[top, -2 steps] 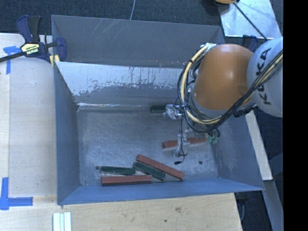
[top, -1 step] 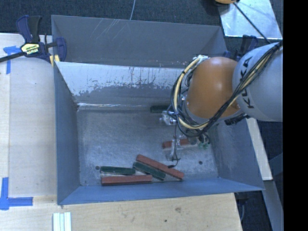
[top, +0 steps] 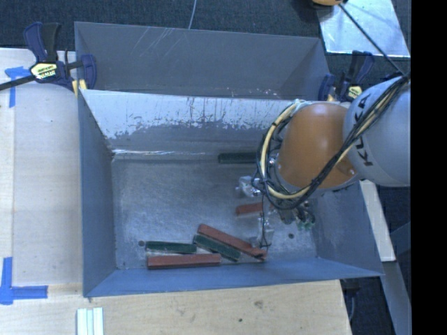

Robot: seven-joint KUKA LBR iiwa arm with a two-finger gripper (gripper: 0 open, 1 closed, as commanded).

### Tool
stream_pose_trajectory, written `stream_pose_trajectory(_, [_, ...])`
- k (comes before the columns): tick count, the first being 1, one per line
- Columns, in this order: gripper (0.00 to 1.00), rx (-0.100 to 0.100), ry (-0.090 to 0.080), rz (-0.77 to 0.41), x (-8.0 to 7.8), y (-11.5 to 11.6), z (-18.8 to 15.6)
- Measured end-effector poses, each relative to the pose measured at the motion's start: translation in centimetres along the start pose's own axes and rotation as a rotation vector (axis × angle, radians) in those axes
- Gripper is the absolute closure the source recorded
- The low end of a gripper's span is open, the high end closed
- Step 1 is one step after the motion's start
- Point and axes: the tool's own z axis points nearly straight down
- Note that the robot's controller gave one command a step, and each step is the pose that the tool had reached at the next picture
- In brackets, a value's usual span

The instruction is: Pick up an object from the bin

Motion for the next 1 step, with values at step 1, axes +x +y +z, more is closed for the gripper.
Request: stream_pose_trajectory(1, [0.0, 0.002, -0.004, -0.143, -1.93, -1.71, 1.49])
